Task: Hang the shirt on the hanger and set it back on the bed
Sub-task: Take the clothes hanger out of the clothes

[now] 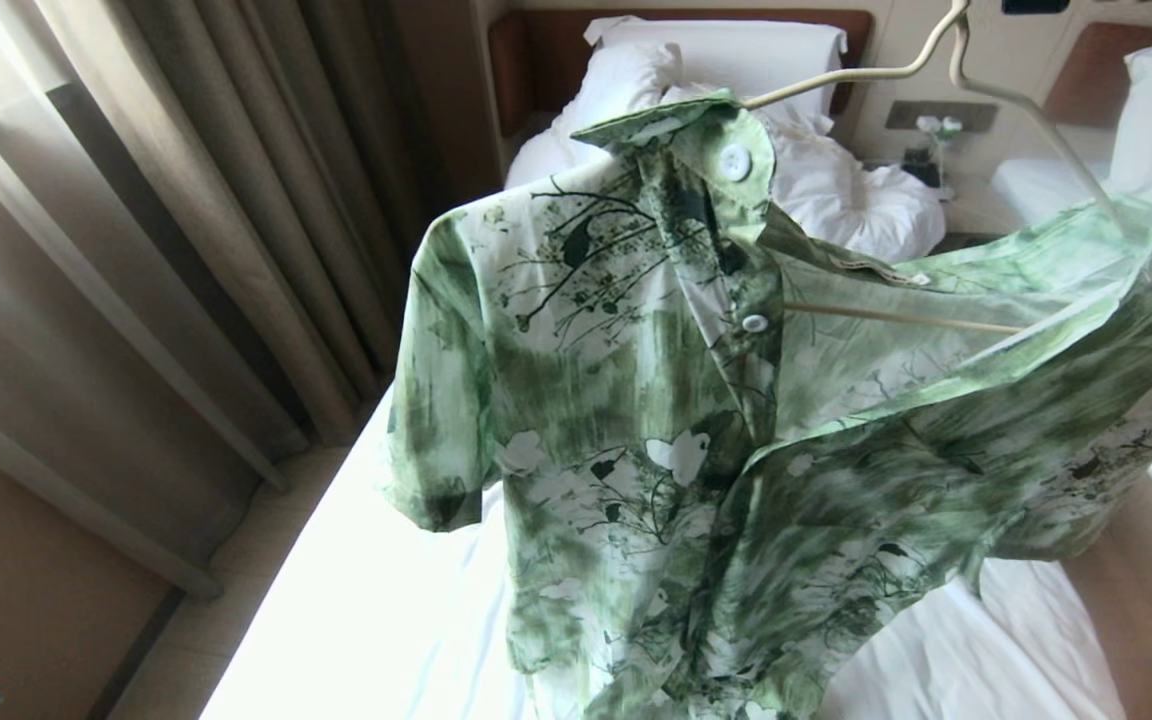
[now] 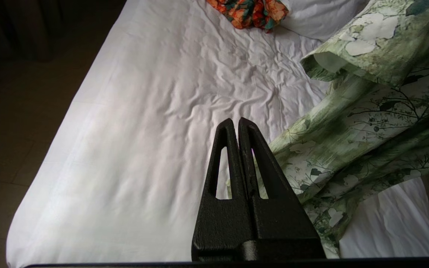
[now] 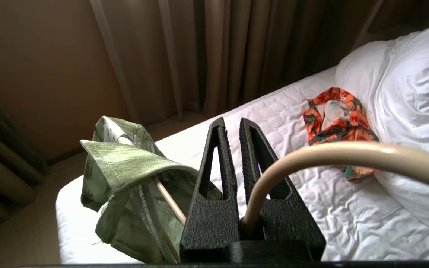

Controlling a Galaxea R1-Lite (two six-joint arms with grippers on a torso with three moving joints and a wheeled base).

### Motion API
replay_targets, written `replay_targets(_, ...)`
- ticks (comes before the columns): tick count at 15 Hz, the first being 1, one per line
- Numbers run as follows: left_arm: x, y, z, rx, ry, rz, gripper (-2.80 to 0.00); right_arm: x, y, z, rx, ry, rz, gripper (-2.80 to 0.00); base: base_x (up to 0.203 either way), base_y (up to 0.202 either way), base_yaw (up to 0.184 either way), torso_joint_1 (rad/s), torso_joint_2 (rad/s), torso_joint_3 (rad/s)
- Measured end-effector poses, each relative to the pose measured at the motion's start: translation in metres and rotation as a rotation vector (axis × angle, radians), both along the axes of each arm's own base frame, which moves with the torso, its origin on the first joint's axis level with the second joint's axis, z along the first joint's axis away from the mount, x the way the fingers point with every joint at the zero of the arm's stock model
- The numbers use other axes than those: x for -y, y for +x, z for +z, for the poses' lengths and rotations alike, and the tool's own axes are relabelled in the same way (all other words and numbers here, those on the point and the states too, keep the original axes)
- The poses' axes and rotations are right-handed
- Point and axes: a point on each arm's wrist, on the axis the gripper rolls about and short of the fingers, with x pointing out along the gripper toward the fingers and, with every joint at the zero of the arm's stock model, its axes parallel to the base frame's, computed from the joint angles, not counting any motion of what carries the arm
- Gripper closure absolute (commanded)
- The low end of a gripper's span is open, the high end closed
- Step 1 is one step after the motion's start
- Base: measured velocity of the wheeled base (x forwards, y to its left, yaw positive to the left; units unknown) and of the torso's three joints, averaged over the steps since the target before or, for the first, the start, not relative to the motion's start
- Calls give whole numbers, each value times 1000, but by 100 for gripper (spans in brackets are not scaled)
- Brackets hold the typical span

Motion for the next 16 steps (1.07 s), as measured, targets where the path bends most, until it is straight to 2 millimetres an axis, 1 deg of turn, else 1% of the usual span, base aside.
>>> replay_targets(7,1,3,-12,-41,2,-13,0,1,-2,5,36,27,5,0,0,0,0,0,0,0)
replay_targets(12,1,4,-15,-52,2,-20,0,1,-3,5,32,27,5,0,0,0,0,0,0,0)
replay_targets(16,3,3,-14,-51,-11,-134,0,-5,7,-2,-17,26,3,0,0,0,0,0,0,0)
